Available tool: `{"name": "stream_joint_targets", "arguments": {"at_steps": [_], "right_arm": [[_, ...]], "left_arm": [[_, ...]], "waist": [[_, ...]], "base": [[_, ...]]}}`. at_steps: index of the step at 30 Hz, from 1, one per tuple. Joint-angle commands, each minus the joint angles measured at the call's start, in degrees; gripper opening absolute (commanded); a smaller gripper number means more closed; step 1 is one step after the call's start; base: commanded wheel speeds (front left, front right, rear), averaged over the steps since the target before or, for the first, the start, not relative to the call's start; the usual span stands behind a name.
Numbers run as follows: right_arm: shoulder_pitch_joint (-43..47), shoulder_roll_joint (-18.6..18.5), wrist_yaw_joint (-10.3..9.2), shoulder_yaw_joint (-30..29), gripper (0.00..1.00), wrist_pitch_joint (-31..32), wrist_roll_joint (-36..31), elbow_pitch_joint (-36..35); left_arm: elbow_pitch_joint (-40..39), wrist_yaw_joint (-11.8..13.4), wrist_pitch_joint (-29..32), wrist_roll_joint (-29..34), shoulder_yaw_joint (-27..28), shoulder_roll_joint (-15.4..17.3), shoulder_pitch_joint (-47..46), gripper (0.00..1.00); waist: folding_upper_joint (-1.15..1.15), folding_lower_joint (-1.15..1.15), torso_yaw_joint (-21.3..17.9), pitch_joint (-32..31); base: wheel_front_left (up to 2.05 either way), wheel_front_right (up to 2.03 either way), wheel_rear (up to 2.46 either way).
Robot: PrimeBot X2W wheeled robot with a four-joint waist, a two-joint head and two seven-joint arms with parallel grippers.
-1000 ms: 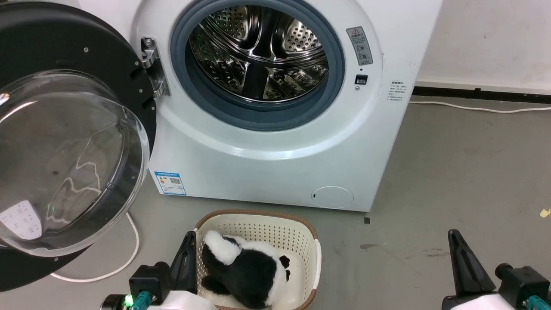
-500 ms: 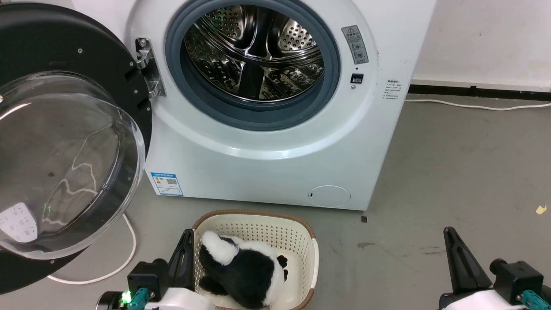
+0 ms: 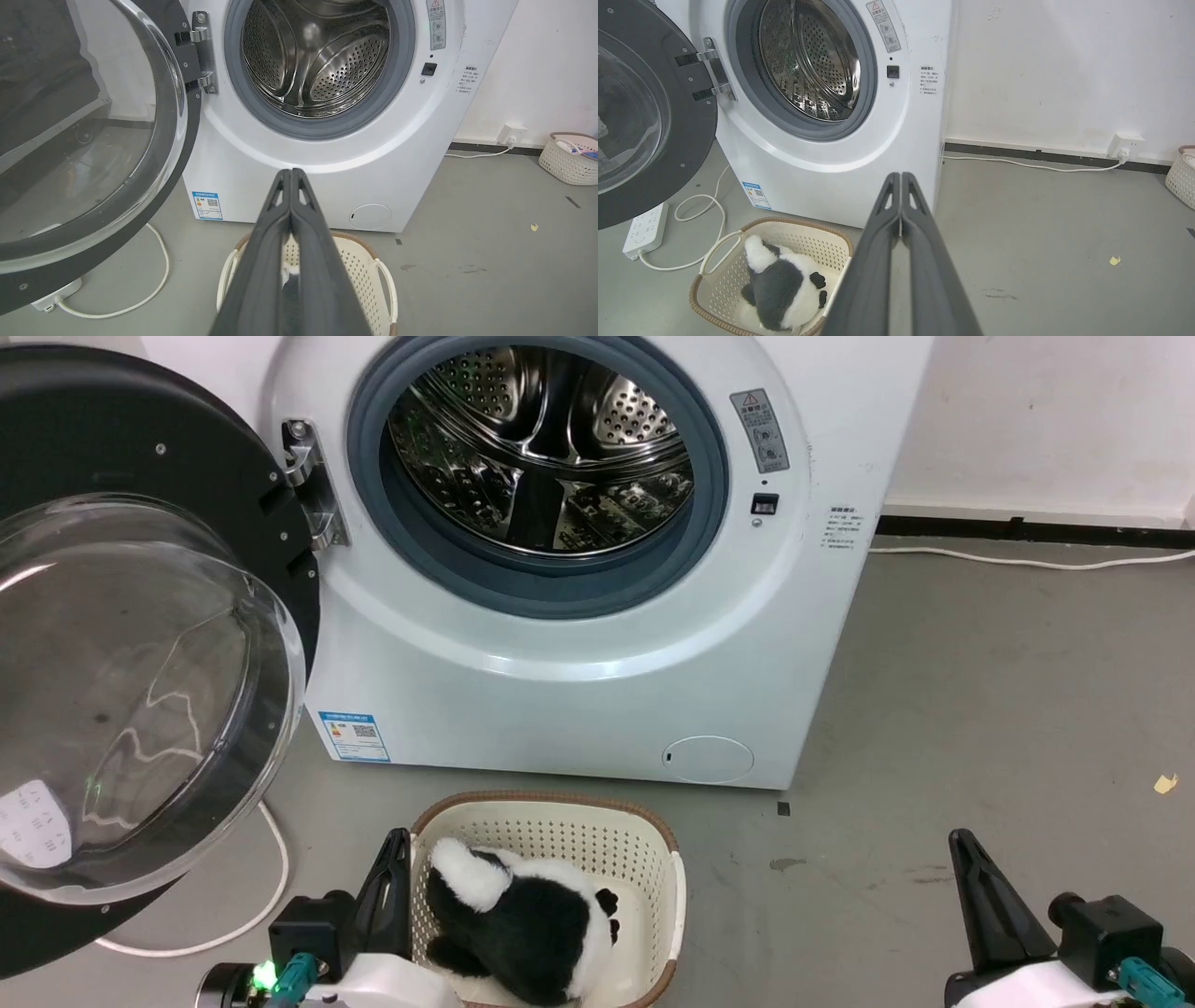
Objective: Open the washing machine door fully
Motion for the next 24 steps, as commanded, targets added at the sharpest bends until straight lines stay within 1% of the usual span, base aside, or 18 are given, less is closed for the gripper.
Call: {"name": "stream_joint_targets", "arguments": {"at_steps": [1, 24], "right_arm": [[-1.43, 0.12, 0.03, 0.23, 0.0, 0.27, -0.5, -0.37], [-2.47, 0.16, 0.04, 1.07, 0.0, 2.97, -2.07, -0.9]], "left_arm": [[-0.5, -0.39, 0.26, 0.54, 0.28, 0.06, -0.58, 0.0], [-2.39, -0.93, 2.95, 2.95, 2.1, 0.07, -0.79, 0.0]], "waist": [[0.0, 0.0, -0.06, 0.01], [0.0, 0.0, -1.13, 0.22]], "base": [[0.0, 0.0, 0.0], [0.0, 0.0, 0.0]]}}
